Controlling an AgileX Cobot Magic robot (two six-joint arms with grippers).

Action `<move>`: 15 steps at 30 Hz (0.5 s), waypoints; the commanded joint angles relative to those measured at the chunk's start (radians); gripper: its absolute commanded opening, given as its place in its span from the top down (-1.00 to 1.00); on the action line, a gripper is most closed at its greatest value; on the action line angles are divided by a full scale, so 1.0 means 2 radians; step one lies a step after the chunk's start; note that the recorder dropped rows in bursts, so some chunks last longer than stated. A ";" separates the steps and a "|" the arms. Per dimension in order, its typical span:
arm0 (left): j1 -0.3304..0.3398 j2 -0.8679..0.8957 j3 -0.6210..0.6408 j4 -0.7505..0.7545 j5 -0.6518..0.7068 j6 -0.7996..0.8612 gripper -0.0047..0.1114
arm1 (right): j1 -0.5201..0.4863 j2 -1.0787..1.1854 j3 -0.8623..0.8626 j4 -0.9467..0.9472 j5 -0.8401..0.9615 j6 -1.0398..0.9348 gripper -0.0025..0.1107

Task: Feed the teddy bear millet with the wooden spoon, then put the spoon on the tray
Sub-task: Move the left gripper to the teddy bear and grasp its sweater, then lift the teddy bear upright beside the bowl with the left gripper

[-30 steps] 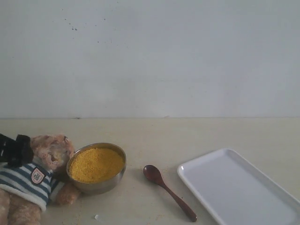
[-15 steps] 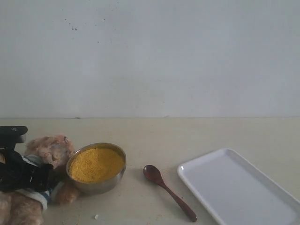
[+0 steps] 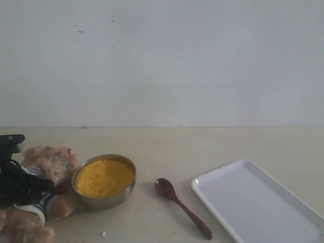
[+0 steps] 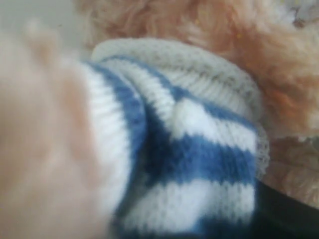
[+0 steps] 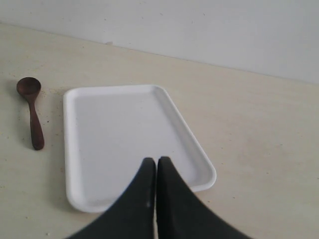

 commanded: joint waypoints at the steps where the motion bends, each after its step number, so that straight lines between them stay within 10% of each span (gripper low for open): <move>1: 0.026 -0.084 -0.001 -0.003 0.031 -0.003 0.85 | 0.002 -0.002 0.000 0.000 -0.003 0.000 0.96; 9: 0.059 -0.224 0.009 -0.143 0.050 0.029 0.85 | 0.002 -0.002 0.000 0.000 -0.003 0.000 0.96; 15: 0.058 -0.209 0.046 -0.325 0.068 0.332 0.85 | 0.002 -0.002 0.000 -0.001 -0.003 -0.003 0.96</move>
